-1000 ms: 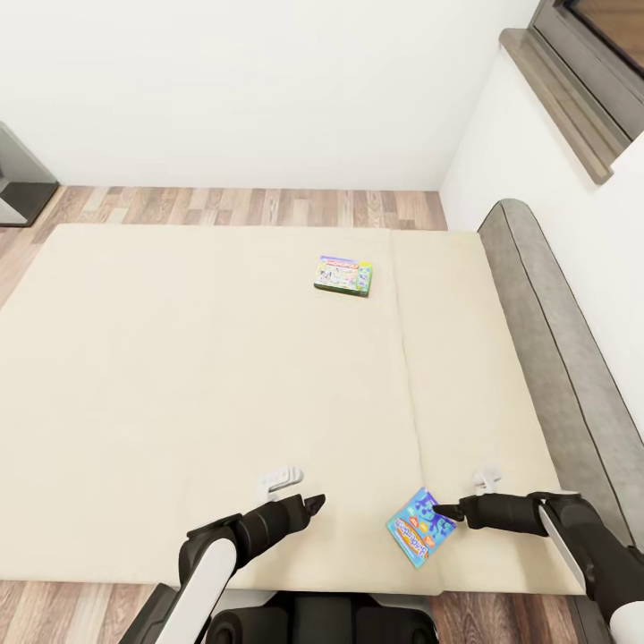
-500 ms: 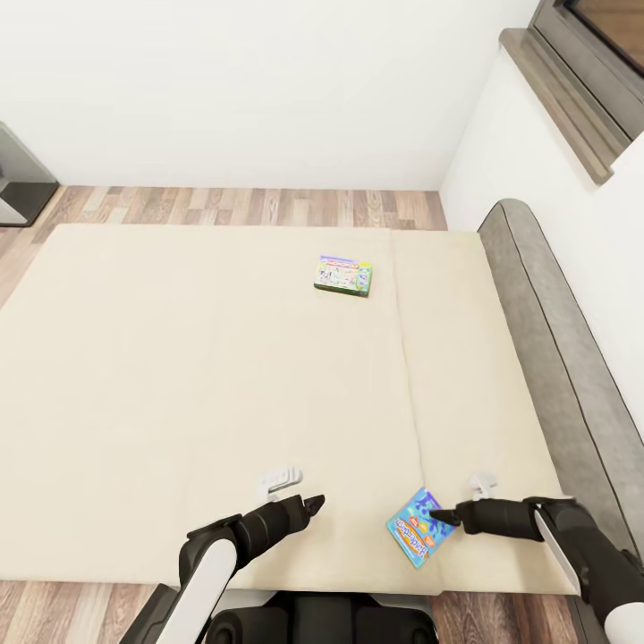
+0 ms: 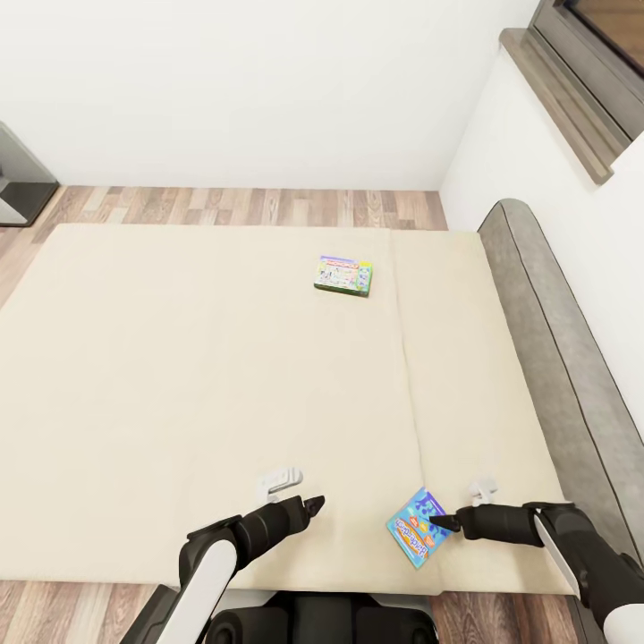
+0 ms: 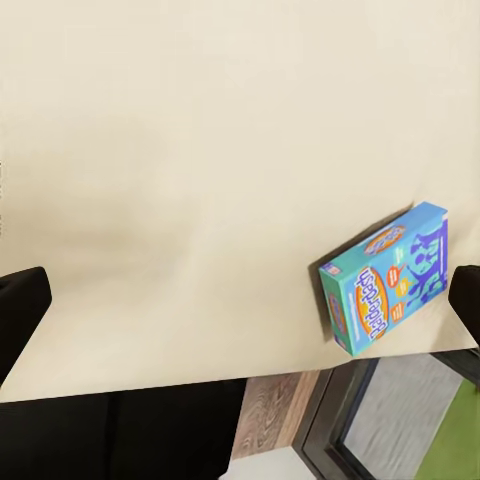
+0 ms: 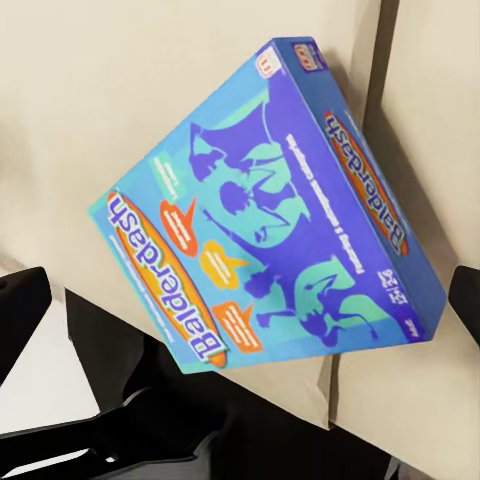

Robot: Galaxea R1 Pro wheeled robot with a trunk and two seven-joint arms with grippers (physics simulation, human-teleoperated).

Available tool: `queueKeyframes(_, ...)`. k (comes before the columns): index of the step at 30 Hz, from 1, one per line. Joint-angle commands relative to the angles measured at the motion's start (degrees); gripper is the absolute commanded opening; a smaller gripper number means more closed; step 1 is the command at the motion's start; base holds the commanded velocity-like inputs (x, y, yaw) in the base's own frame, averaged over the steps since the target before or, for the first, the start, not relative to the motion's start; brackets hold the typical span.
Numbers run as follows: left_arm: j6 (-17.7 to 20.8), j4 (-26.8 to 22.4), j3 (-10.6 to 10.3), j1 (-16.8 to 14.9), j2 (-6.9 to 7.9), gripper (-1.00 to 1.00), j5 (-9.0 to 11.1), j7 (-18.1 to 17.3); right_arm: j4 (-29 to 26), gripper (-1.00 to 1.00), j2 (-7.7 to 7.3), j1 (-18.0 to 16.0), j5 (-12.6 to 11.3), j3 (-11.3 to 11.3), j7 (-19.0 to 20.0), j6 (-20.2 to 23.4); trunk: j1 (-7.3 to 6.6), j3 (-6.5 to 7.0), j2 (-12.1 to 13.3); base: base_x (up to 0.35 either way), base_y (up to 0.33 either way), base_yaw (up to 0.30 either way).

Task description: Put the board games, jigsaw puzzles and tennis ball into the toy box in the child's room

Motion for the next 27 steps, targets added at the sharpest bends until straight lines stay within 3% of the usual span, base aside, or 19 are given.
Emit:
queueKeyframes(1, 0.10, -0.06, -0.02, -0.02, -0.01, 1.00, 0.60, 0.58, 0.03, 1.00, 0.01, -0.03, -0.03, -0.12, 0.22, 0.42, 0.01, -0.04, -0.04, 0.000, 0.000, 0.000)
queueKeyframes(27, 0.07, 0.25, -0.02, 0.09, -0.01, 1.00, 0.59, 0.61, 0.40, 1.00, -0.07, -0.37, -0.24, -0.63, 0.20, 0.36, 0.01, -0.04, -0.04, 0.000, 0.000, 0.000)
